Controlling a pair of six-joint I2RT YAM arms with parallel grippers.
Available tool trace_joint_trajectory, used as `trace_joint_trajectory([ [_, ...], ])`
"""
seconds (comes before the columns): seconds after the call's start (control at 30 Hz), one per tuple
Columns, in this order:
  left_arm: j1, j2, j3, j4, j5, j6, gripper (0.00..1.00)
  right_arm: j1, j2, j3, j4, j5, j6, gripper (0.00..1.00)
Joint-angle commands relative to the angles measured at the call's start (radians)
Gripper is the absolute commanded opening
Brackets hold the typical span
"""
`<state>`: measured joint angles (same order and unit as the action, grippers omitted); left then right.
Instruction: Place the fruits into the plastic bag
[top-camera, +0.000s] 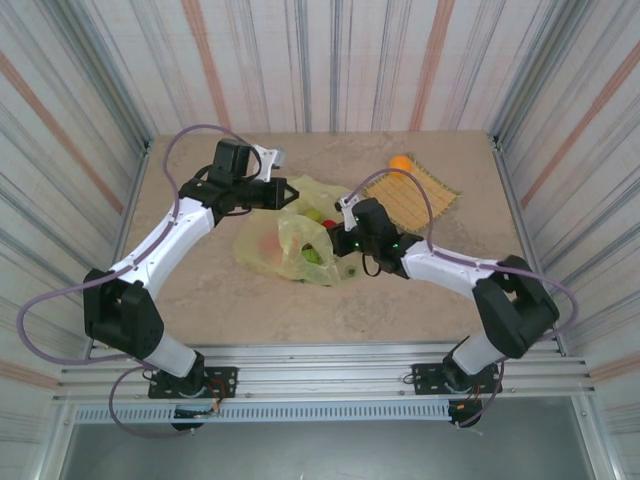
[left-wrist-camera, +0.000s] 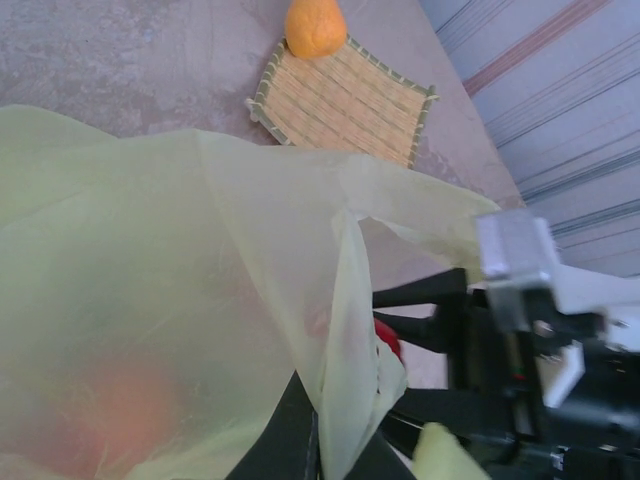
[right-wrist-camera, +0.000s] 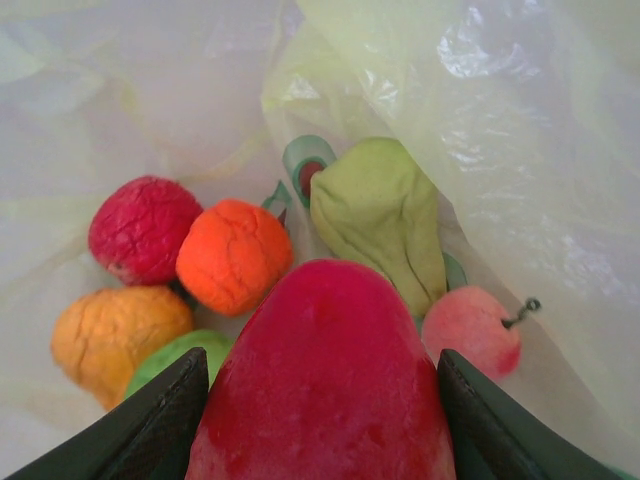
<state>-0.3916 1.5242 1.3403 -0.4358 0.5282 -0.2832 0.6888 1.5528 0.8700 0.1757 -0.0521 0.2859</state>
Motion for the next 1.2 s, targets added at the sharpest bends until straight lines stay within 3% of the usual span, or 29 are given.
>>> trace_joint_trajectory([
  [0.0, 0.009, -0.010, -0.019, 0.019, 0.031, -0.019, 0.00, 0.023, 0.068, 0.063, 0.127, 0.062, 0.105, 0.56],
  [0.2, 0.010, -0.012, -0.017, 0.017, 0.037, -0.020, 0.00, 0.049, 0.222, 0.154, 0.187, 0.140, 0.216, 0.59],
  [0.53, 0.012, -0.018, -0.015, 0.005, 0.023, -0.007, 0.00, 0.069, 0.397, 0.295, 0.208, 0.080, 0.300, 0.66],
  [0.83, 0.020, -0.016, -0.015, 0.003, 0.027, -0.010, 0.00, 0.071, 0.361, 0.271, 0.182, 0.083, 0.275, 0.82],
  [1.17, 0.023, -0.009, -0.015, 0.000, 0.025, -0.011, 0.00, 0.061, 0.273, 0.223, 0.167, 0.087, 0.240, 0.93],
])
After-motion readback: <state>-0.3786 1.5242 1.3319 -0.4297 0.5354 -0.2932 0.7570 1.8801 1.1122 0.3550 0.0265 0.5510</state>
